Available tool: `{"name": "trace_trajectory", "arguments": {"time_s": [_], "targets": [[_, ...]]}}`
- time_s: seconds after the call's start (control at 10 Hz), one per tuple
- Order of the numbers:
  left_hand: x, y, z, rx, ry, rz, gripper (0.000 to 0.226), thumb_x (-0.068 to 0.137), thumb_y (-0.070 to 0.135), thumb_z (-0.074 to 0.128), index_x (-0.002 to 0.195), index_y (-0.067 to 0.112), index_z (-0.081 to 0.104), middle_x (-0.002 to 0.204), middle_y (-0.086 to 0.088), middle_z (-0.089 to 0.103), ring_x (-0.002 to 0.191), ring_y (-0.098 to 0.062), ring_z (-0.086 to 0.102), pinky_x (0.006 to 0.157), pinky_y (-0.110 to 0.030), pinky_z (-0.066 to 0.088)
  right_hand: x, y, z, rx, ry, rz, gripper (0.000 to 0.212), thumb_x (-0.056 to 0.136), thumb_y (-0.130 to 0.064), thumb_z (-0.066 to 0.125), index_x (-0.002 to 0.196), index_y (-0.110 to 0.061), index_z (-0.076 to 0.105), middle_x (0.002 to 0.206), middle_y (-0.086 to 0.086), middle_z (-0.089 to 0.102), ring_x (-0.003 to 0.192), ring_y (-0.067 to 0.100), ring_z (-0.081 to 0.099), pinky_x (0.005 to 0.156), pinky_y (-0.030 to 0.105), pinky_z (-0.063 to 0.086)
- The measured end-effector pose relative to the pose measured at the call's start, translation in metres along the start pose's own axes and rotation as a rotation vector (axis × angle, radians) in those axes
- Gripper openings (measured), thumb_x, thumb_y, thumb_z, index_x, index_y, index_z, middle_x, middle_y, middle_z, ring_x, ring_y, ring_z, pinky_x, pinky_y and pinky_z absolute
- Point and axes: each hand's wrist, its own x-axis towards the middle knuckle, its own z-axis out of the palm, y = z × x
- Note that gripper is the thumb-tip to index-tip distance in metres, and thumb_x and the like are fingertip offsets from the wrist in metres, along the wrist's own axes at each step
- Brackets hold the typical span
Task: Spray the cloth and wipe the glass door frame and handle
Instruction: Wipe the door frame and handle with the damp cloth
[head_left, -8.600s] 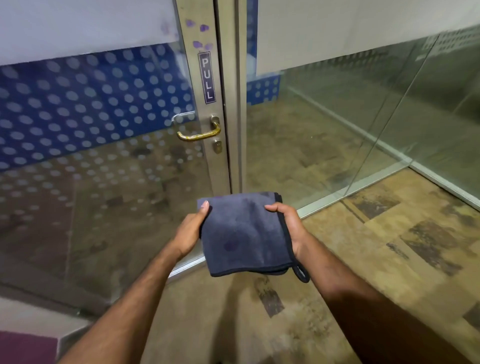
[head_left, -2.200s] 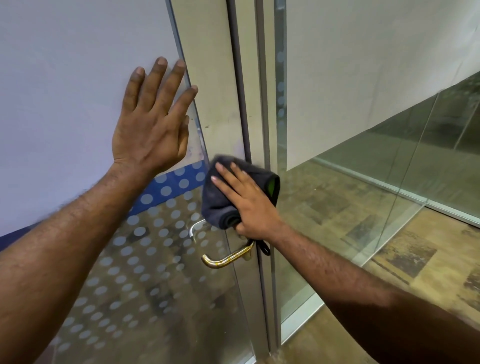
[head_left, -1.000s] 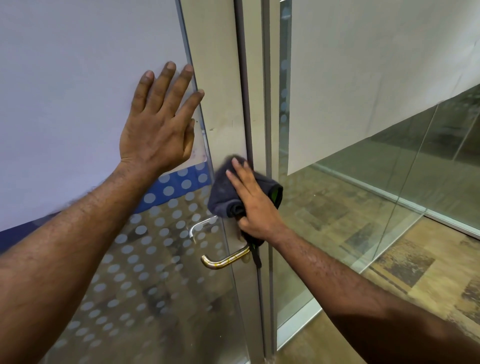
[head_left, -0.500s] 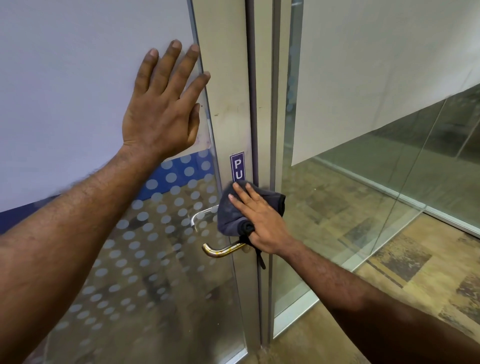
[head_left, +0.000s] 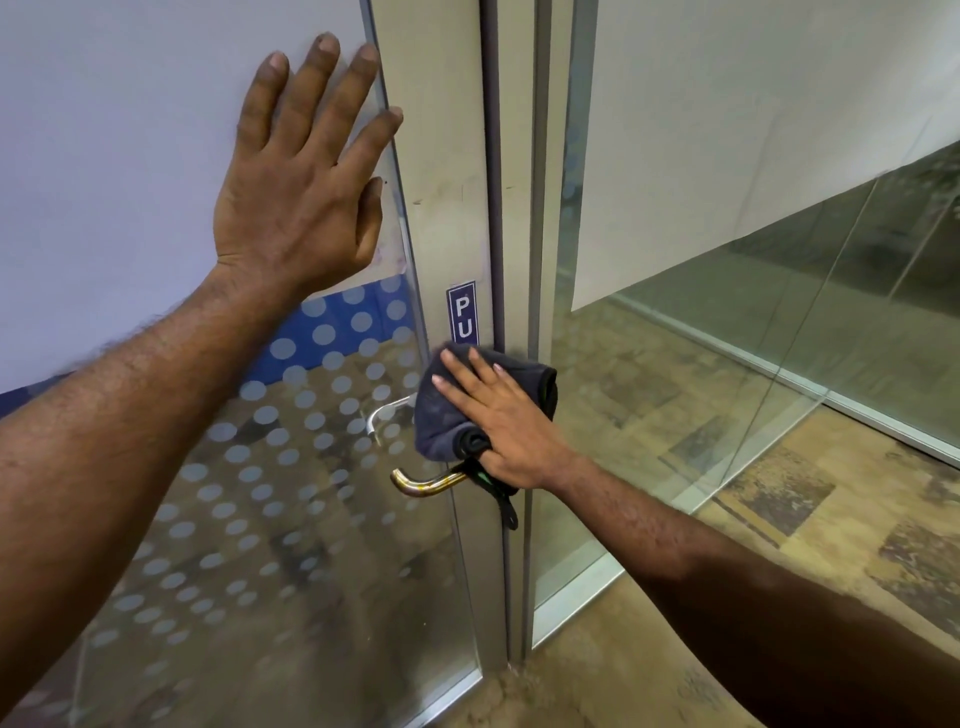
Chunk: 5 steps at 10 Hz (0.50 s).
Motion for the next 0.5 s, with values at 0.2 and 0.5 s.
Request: {"name": "trace_trajectory", "arguments": {"time_s": [0.2, 0.5], "targets": [[0.000, 0.002, 0.000, 0.011, -0.011, -0.001, 0.056, 0.104, 0.038, 0.027, 0.156, 0.019, 0.027, 0.169, -0.011, 0.007, 0.156, -0.033, 0.006, 0.124, -0.053, 0.006, 0.014, -0.023, -0.010, 0.128, 0.178, 0.185, 0.099, 0.076, -0.008, 0.057, 0.160, -0.021, 0.007, 0.168, 0.000, -0.012, 0.154, 0.023, -0.013, 0.126, 0.045, 0.009], [0.000, 0.001, -0.001, 0.022, -0.002, 0.007, 0.056, 0.103, 0.039, 0.029, 0.156, 0.018, 0.026, 0.169, -0.011, 0.006, 0.156, -0.034, 0.006, 0.124, -0.054, 0.007, 0.003, -0.027, 0.004, 0.103, 0.066, 0.053, 0.105, 0.074, 0.000, 0.061, 0.160, -0.017, 0.004, 0.166, -0.008, -0.015, 0.153, 0.014, -0.015, 0.121, 0.024, 0.001]]}}
